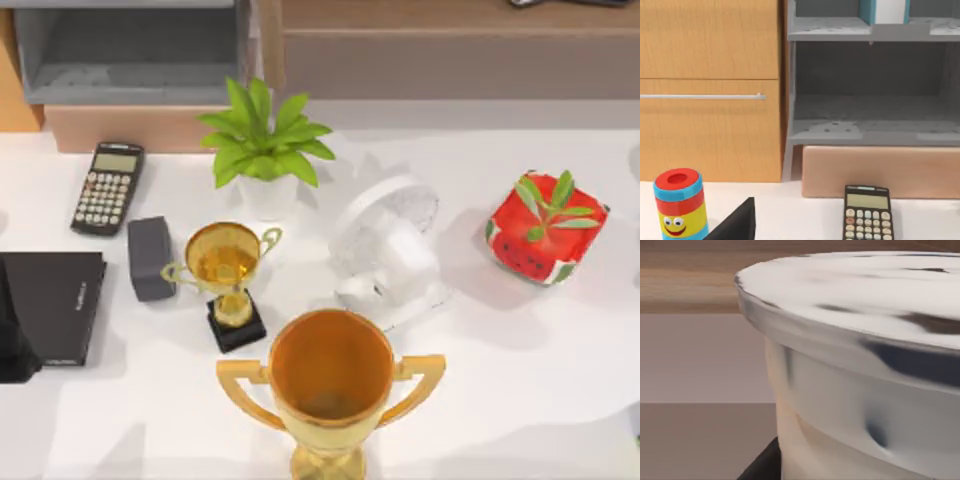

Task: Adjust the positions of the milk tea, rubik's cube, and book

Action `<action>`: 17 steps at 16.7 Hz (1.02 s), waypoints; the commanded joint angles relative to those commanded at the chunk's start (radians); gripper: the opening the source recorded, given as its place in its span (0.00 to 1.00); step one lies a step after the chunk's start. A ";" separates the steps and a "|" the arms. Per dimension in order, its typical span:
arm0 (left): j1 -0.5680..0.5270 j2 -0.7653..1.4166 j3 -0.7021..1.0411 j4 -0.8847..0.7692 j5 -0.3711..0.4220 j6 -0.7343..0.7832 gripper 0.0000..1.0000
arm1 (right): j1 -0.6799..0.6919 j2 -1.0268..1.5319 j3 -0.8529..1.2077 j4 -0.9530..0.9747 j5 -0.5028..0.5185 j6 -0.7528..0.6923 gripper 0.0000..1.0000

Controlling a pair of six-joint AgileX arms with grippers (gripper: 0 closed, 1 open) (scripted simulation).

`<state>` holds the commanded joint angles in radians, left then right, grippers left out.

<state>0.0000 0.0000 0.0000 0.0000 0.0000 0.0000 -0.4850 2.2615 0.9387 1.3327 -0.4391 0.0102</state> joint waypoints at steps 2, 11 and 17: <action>0.000 0.000 0.000 0.000 0.000 0.000 1.00 | 0.000 0.000 0.000 0.000 0.000 0.000 1.00; 0.000 0.000 0.000 0.000 0.000 0.000 1.00 | -0.003 -0.003 -0.004 0.003 -0.001 0.000 1.00; 0.000 0.000 0.000 0.000 0.000 0.000 1.00 | -0.038 -0.047 -0.116 0.070 -0.037 0.001 1.00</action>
<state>0.0000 0.0000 0.0000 0.0000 0.0000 0.0000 -0.5225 2.2147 0.8226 1.4023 -0.4758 0.0112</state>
